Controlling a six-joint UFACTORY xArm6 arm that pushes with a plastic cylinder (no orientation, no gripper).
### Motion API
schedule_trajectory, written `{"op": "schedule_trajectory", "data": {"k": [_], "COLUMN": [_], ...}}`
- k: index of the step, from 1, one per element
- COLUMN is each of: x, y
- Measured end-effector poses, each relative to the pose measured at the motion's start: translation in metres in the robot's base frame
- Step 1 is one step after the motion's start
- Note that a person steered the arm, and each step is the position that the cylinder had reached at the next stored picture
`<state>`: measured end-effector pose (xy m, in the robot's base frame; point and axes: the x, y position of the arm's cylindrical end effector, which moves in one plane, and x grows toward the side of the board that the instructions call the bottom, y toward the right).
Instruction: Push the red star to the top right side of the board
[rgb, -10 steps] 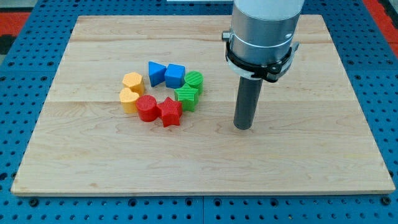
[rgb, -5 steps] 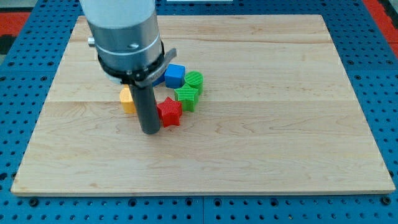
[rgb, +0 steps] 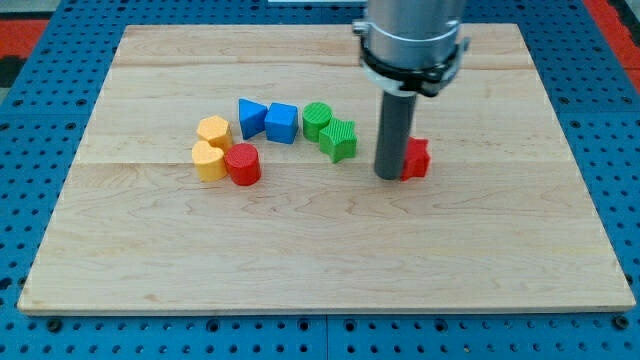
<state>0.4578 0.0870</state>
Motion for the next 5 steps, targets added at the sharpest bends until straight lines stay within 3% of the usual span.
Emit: {"op": "schedule_trajectory", "data": {"k": [2,3,5], "x": [-0.033,-0.03,-0.1], "y": [0.077,0.105,0.066]}}
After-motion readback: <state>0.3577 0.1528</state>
